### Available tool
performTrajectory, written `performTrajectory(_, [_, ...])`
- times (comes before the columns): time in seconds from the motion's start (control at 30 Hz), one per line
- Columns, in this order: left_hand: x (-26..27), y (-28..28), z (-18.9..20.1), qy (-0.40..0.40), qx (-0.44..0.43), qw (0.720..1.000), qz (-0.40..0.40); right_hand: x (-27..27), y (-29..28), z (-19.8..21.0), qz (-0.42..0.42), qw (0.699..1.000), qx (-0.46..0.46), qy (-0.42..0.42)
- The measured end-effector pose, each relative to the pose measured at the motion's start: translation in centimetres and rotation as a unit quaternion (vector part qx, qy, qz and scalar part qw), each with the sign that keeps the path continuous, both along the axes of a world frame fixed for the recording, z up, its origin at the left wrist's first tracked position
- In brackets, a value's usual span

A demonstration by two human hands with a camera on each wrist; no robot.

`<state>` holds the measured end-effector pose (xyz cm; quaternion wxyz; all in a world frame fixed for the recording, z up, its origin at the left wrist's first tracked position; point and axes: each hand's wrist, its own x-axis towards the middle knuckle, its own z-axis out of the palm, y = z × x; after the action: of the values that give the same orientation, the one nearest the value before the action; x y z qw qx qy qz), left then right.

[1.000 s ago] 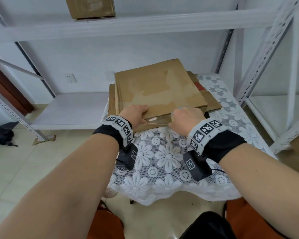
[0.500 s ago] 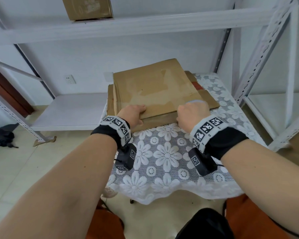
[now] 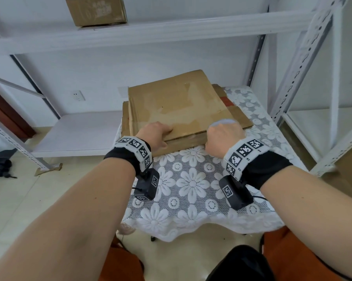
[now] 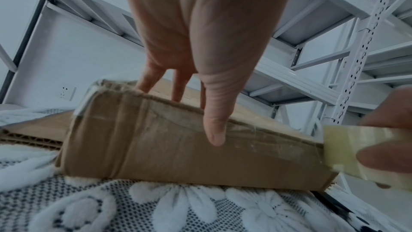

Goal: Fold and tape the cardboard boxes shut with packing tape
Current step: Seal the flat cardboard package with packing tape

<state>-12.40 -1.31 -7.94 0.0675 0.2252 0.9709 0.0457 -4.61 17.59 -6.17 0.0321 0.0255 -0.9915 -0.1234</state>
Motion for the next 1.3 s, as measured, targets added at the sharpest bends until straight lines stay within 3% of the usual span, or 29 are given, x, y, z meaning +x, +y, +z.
performTrajectory(0.33, [-0.5, 0.3, 0.0, 0.002, -0.023, 1.0, -0.006, 0.0, -0.6, -0.1, -0.014, 0.999, -0.024, -0.042])
performTrajectory(0.63, [-0.4, 1.3, -0.2, 0.025, -0.036, 0.999, -0.002, -0.1, -0.9, -0.4, -0.025, 0.999, -0.01, -0.029])
performTrajectory(0.9, [0.2, 2.1, -1.3, 0.05, 0.051, 0.997, 0.036, 0.2, -1.2, -0.1, -0.024, 0.999, -0.024, -0.031])
performTrajectory(1.13, [0.1, 4.0, -1.0, 0.09, -0.032, 0.995, -0.005, 0.2, -1.2, 0.3, -0.016, 0.999, -0.023, -0.037])
performTrajectory(1.3, [0.1, 4.7, -1.3, 0.099, -0.009, 0.995, 0.013, 0.4, -1.1, 0.3, 0.003, 0.998, -0.019, -0.053])
